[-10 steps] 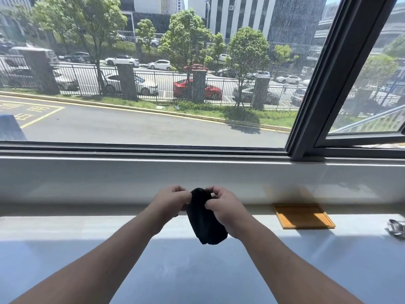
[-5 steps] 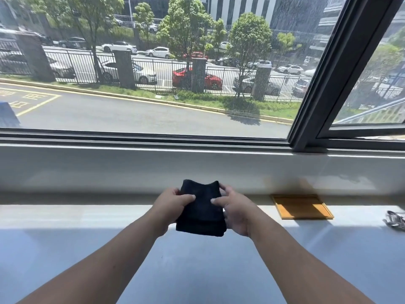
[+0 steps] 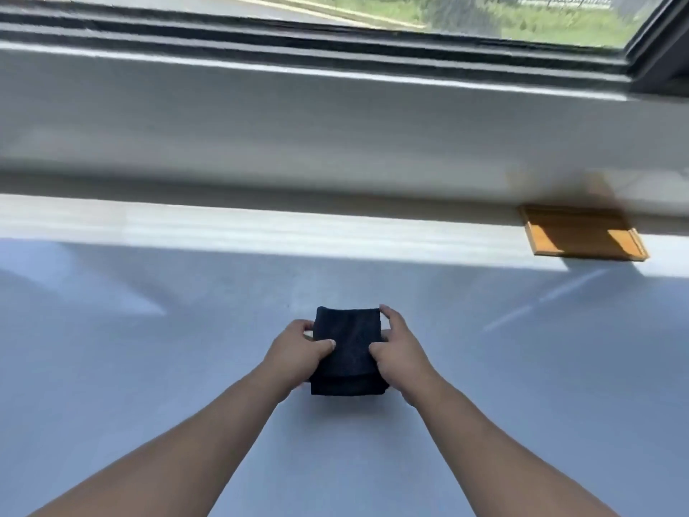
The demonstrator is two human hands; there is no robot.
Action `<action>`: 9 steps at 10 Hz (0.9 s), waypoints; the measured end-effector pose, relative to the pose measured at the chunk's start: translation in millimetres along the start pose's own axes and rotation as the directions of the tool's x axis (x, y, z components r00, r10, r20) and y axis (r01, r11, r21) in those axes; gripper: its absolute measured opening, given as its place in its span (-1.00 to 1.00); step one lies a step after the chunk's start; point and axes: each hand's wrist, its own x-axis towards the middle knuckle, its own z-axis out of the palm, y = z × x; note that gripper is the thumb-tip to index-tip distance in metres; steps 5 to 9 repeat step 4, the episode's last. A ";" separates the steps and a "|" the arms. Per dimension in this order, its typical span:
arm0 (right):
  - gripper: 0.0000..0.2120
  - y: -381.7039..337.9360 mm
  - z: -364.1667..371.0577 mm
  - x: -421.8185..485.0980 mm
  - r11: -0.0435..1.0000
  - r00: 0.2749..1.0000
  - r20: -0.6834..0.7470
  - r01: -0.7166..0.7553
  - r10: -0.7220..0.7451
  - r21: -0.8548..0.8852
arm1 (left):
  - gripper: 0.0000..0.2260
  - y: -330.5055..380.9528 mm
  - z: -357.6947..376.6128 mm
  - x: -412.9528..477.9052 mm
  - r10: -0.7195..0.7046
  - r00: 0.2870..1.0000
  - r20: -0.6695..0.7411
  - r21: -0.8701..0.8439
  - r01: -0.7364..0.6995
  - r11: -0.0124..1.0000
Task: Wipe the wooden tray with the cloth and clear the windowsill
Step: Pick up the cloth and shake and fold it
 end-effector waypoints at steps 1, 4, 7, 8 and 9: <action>-0.31 26.0 9.0 2.9 0.909 0.975 -0.122 0.124 -0.187 -0.399 | -0.26 -23.8 5.0 8.6 0.172 0.973 -0.157 0.373 -0.103 0.922; -0.52 30.7 7.7 17.4 0.615 0.921 0.063 0.307 -0.385 -0.726 | -0.39 -9.2 12.6 13.7 0.387 0.918 0.084 0.675 -0.338 0.655; -0.52 30.7 7.7 17.4 0.615 0.921 0.063 0.307 -0.385 -0.726 | -0.39 -9.2 12.6 13.7 0.387 0.918 0.084 0.675 -0.338 0.655; -0.52 30.7 7.7 17.4 0.615 0.921 0.063 0.307 -0.385 -0.726 | -0.39 -9.2 12.6 13.7 0.387 0.918 0.084 0.675 -0.338 0.655; -0.52 30.7 7.7 17.4 0.615 0.921 0.063 0.307 -0.385 -0.726 | -0.39 -9.2 12.6 13.7 0.387 0.918 0.084 0.675 -0.338 0.655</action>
